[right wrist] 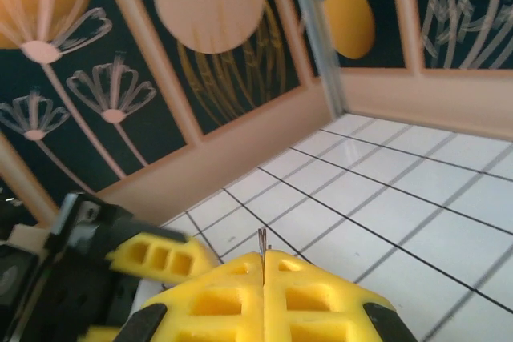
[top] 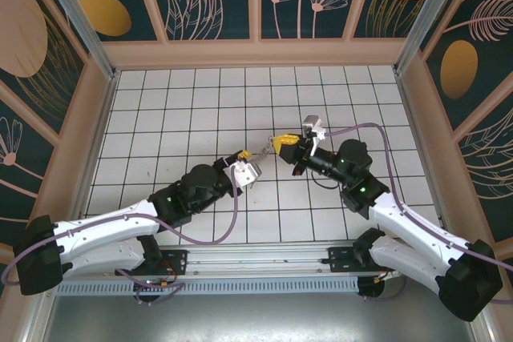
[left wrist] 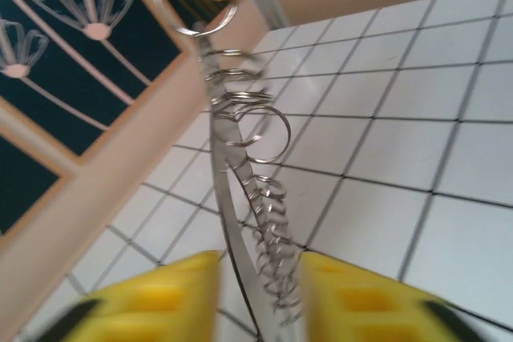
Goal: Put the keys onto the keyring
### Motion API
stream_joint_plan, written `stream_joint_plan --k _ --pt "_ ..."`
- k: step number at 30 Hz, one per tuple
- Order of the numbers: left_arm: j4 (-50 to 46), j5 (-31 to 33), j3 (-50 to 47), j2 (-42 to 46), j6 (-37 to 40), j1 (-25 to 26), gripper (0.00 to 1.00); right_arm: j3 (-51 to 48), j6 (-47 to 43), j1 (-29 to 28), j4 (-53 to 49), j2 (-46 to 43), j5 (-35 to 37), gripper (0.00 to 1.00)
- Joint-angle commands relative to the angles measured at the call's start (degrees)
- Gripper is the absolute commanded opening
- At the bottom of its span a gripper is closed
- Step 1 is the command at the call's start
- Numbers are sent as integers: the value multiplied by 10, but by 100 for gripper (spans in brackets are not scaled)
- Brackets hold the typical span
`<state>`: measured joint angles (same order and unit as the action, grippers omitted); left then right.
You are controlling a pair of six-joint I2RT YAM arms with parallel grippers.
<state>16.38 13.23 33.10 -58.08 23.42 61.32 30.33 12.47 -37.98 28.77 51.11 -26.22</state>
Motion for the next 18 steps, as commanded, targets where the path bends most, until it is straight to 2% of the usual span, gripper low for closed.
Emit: stream_joint_plan --k 1,3,6,10,15,18 --pt "-37 -76 17 38 -63 3 58 -11 -38 -1 69 -13 -52 0" --pt "-65 -101 20 67 -85 2 61 -20 -58 0 83 -17 -71 0" --pt "-92 -129 21 119 -111 3 60 -43 -74 3 122 -20 -88 0" --pt "-87 -125 14 180 -119 3 57 -88 -44 5 265 -10 -156 0" --pt "-67 -143 32 178 -105 3 50 -127 26 5 478 43 -225 0" --pt "-67 -162 46 153 -98 3 48 -128 63 3 557 78 -250 0"
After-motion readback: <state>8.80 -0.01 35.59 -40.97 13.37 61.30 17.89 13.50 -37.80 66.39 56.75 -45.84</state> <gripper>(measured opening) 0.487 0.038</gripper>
